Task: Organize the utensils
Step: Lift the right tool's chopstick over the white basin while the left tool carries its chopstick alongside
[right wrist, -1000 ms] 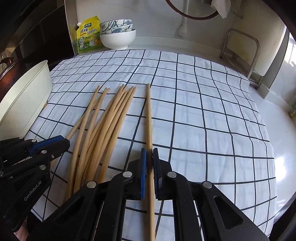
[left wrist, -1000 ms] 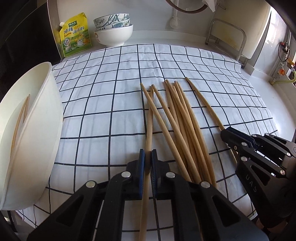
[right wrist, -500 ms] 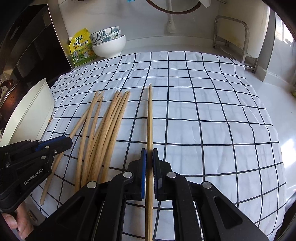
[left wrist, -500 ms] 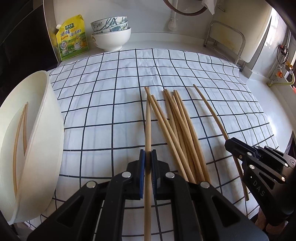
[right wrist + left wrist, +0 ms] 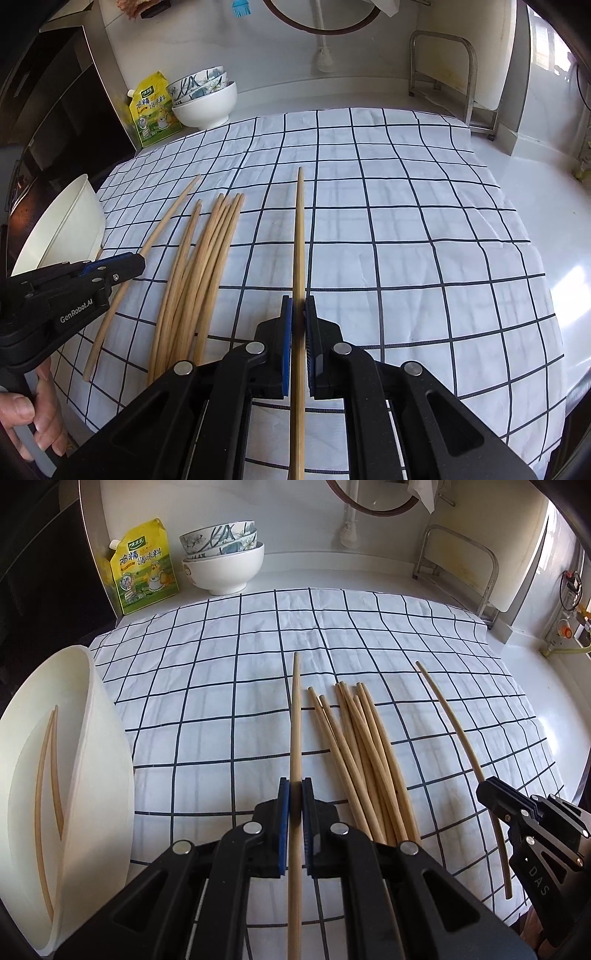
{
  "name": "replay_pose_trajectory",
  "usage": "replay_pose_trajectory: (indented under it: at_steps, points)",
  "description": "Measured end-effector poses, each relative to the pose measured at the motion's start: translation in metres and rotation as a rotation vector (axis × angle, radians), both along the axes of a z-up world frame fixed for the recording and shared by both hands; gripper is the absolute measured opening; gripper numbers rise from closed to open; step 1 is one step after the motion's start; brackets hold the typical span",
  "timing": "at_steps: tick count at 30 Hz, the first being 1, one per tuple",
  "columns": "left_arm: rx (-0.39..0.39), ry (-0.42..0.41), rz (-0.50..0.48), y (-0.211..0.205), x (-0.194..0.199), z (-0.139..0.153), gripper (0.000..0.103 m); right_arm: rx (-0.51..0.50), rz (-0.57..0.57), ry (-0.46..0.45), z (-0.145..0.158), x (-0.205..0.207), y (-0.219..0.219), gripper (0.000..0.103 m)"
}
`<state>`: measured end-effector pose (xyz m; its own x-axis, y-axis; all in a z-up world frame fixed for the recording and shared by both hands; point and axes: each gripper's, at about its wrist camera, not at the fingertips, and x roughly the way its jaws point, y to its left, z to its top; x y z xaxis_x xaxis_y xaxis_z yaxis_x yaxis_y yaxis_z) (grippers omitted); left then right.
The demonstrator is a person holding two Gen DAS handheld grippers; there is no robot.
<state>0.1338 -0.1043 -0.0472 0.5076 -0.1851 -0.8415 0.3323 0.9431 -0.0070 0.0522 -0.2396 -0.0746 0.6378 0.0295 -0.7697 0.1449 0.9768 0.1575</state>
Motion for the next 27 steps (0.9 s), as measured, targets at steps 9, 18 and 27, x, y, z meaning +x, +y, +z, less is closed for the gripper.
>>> replay_pose_trajectory:
  at_steps: [9, 18, 27]
  points:
    - [-0.046, -0.026, 0.003, 0.011, -0.011, 0.020, 0.007, 0.007, -0.005, -0.024, 0.009, -0.003, -0.001, 0.007]
    - [-0.111, -0.069, -0.011, 0.025, -0.034, 0.051, 0.007, 0.004, 0.012, -0.077, 0.035, -0.006, 0.010, 0.007]
    - [-0.174, -0.160, 0.012, 0.064, -0.051, 0.098, 0.007, 0.024, 0.093, -0.153, 0.070, 0.002, 0.050, 0.007]
